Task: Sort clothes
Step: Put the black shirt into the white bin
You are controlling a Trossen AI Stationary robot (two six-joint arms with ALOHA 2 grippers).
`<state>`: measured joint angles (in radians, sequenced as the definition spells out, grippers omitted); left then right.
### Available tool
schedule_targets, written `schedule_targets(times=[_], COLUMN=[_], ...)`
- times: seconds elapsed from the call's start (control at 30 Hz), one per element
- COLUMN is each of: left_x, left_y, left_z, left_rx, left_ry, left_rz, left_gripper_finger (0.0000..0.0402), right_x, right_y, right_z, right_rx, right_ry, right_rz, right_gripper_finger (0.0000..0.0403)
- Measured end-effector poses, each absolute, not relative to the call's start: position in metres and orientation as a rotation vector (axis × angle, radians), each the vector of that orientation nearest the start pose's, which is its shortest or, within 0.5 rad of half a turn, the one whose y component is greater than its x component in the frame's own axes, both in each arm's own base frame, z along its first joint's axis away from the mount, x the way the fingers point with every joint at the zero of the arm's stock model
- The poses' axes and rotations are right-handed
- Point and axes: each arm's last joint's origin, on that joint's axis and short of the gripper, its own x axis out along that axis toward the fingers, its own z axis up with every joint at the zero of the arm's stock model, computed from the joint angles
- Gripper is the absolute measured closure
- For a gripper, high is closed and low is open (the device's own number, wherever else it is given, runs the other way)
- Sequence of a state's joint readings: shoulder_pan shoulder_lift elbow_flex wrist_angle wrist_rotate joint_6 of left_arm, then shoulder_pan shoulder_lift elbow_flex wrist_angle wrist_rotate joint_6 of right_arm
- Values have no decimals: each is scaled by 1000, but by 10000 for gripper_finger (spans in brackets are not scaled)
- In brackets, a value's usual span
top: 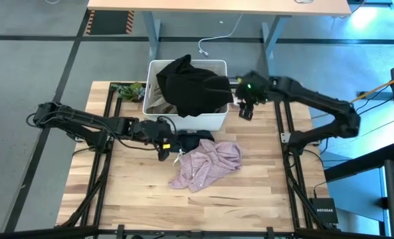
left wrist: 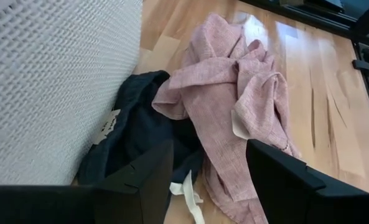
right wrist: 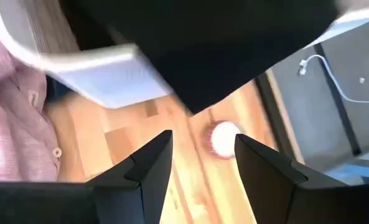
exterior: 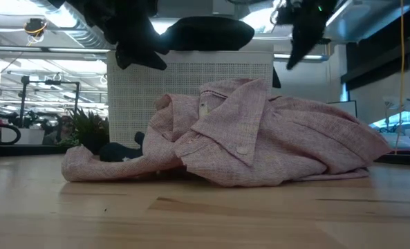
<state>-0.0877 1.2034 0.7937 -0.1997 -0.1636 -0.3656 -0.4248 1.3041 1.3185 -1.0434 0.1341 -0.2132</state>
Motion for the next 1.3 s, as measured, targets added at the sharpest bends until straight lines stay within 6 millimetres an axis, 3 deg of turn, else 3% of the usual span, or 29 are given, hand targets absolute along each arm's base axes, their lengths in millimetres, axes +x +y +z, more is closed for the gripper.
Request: schedule_targets(times=[0.23,0.43,0.77,0.87,1.0,1.07,1.17,1.3], left_x=[252,252,252,252,252,252,252,252], left_y=[-17,-16,-16,-16,-16,-16,-16,-16], left_z=[252,252,252,252,252,252,252,252], left_rx=[-279,-277,-280,-281,-281,-281,-281,-281], left_ry=[582,582,582,581,581,581,581,581], left_rz=[186,186,187,188,188,188,188,188], left_gripper_finger=[204,204,204,204,204,204,204,204], right_x=[205,211,227,229,230,232,235,240], right_y=[-96,-101,-88,-83,-83,-83,-84,-82], right_z=[274,250,268,272,279,289,315,348], right_rx=[-76,-180,-425,-477,-523,-534,-524,-458], right_ry=[961,819,681,690,699,674,591,436], right_rz=[-368,-468,-670,-704,-726,-718,-731,-619], right_gripper_finger=[213,213,222,265,371,387,376,392])
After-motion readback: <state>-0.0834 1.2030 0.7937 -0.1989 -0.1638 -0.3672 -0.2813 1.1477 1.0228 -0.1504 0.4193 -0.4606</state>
